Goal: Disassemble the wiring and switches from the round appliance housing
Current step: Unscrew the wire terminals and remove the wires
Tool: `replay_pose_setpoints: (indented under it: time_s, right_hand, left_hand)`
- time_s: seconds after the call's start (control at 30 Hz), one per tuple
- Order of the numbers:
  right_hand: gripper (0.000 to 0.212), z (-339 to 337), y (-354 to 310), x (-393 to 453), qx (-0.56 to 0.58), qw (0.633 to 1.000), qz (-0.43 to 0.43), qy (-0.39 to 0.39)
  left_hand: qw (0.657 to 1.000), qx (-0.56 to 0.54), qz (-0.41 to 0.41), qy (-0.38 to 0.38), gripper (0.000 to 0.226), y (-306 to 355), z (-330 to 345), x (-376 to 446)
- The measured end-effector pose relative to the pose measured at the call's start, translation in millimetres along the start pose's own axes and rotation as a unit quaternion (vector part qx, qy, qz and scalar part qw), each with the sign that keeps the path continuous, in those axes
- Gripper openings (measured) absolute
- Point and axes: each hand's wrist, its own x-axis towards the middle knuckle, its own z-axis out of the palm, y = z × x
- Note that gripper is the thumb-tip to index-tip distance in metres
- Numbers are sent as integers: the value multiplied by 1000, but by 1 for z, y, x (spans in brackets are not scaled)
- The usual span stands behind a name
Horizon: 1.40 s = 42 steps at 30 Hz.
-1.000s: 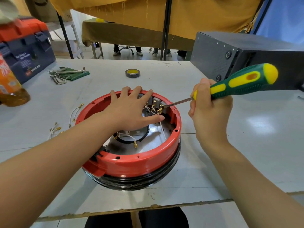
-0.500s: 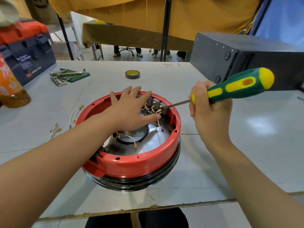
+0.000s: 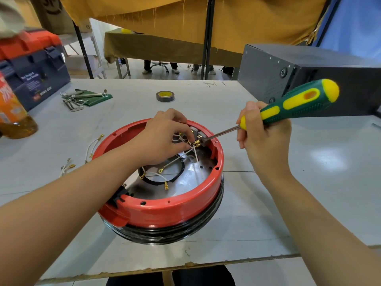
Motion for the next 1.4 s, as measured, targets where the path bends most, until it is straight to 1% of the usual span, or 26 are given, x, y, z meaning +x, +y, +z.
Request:
replay_pose_setpoints:
  time_s: [0.2, 0.37, 0.63, 0.83, 1.0, 1.1, 1.27, 1.4]
  right_hand:
    - [38, 2, 2, -1, 37, 999, 26, 14]
    - [43, 4, 7, 1, 83, 991, 101, 23]
    - [40, 0, 3, -1, 108, 988, 100, 41]
    - [37, 0, -1, 4, 114, 989, 74, 52]
    - [34, 2, -6, 12, 75, 997, 32, 9]
    - [33, 8, -10, 19, 44, 999, 4, -11]
    - [30, 22, -8, 26, 24, 999, -30, -27]
    - [26, 22, 1, 18, 18, 999, -41, -20]
  left_hand:
    - [1000, 8, 1, 2, 12, 1, 0, 1]
    - [1000, 5, -3, -2, 7, 3, 0, 0]
    - [1000, 0, -2, 2, 6, 3, 1, 0]
    - [1000, -18, 1, 19, 9, -1, 1, 2]
    - [999, 3, -4, 34, 4, -5, 2, 5]
    - [999, 19, -4, 37, 9, -7, 3, 5]
    - [999, 28, -2, 35, 14, -8, 3, 6]
    - [999, 24, -3, 32, 14, -8, 4, 8]
